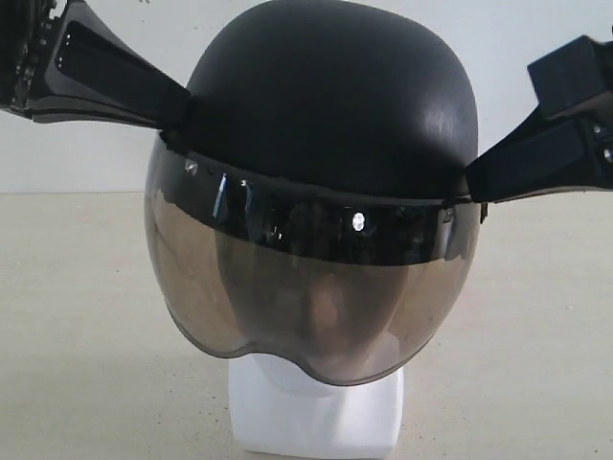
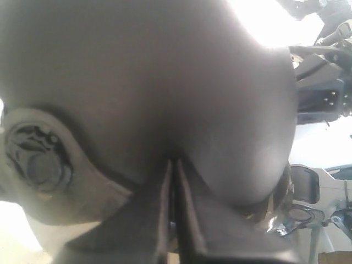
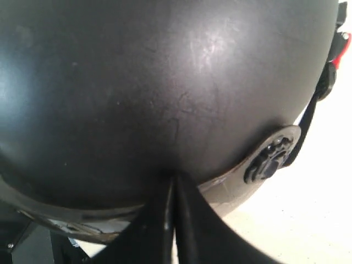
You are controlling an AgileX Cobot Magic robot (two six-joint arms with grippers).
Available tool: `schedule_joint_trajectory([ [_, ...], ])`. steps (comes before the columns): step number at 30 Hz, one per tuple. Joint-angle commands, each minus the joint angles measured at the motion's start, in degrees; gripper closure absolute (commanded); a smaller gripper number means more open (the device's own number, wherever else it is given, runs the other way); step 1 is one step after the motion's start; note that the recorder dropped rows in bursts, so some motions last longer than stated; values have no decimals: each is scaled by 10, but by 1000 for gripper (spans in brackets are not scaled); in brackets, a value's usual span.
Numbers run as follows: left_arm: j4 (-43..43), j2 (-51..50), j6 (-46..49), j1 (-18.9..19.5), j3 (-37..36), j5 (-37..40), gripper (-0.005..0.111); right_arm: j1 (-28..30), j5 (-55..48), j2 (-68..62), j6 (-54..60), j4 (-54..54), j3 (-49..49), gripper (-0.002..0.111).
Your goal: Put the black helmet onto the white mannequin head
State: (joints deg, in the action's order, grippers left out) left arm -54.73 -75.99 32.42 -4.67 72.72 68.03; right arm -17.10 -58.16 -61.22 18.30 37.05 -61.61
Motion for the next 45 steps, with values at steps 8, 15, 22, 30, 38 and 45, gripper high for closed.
schedule_joint_trajectory([
  [8, 48, 12, 8, -7, -57, 19, 102, -3, -29, -7, 2, 17, 5, 108],
  [15, 48, 24, 6, -7, -57, 19, 102, -3, -7, -7, 2, 17, 5, 108],
  [22, 48, 50, 9, -7, -77, 19, 102, -3, 22, -6, 1, 18, 3, 108],
  [30, 47, 54, 10, -6, -73, 19, 102, -3, 14, -6, -3, 17, 3, 108],
  [38, 27, 60, 17, -6, -74, 19, 102, -3, 9, -6, -4, 17, 3, 108],
  [45, 28, 87, 17, -6, -74, 19, 102, -3, 11, -6, -8, 17, 3, 108],
])
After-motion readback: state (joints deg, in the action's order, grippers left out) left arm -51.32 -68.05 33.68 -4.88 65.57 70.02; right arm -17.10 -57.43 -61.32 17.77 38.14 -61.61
